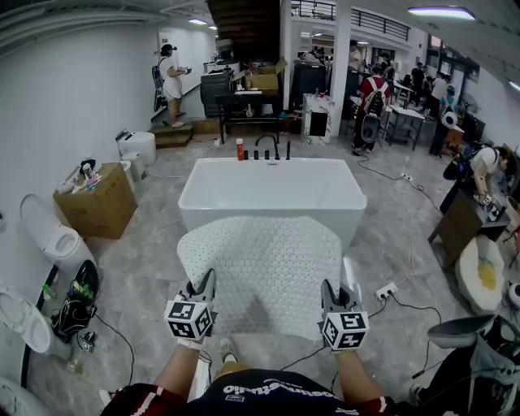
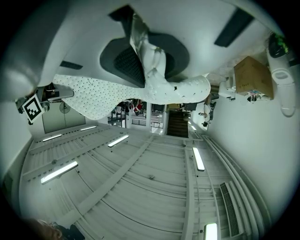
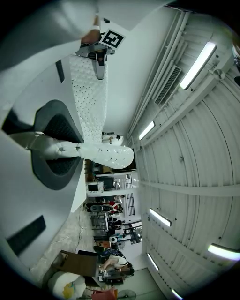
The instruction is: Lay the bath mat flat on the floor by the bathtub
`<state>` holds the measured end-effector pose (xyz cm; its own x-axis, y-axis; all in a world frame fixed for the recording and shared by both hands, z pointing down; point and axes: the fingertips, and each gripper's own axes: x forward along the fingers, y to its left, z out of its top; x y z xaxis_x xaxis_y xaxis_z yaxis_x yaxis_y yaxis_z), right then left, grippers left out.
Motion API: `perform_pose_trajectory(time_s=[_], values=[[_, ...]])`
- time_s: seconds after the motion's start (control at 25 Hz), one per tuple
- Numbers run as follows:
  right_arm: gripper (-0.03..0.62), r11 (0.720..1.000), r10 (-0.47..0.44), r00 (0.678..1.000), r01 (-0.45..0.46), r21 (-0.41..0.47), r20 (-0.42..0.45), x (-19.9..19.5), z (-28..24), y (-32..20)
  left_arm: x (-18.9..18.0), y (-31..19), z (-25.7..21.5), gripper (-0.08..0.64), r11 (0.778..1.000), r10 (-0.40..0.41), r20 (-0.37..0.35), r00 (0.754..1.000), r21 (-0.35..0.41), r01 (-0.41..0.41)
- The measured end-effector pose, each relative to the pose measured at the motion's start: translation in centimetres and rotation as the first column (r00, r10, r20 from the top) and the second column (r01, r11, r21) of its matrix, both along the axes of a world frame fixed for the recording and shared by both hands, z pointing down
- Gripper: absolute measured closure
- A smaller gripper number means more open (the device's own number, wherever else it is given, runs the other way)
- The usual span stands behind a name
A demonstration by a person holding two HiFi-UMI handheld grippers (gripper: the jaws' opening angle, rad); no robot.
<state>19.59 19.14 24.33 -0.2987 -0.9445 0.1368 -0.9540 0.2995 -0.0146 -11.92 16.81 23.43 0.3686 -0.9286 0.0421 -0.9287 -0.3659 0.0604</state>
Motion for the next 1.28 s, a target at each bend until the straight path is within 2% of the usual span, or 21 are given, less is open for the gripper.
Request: perform_pose_trajectory(time_s=[0.68, 0.88, 1.04, 1.28], values=[[0.541, 1.0, -0.009, 1.0, 0.008, 0.022, 0.021, 0.3, -0.4, 0.0, 0.2, 0.1, -0.7, 0.52, 1.0, -0.006, 0.011, 1.0, 0.016, 0.006], [0.543, 0.998, -0.054, 0.998, 0.053, 0.041, 0.039, -0.9, -0.2, 0.7, -0.4, 0.5, -0.4, 0.52, 1.0, -0.013, 0.012, 1.0, 0.016, 0.013], [0.544, 0.994, -0.091, 0.995, 0.089, 0.057, 0.031, -0.5, -1.5, 0.7, 0.7, 0.3, -1.4, 0.522, 1.0, 0.011, 0.018, 1.0, 0.024, -0.011], [0.545, 0.994, -0.094, 0.995, 0.091, 0.062, 0.042, 0.5, -2.1, -0.2, 1.4, -0.6, -2.3, 0.523, 0.999, 0.024, 0.015, 1.0, 0.033, -0.024]])
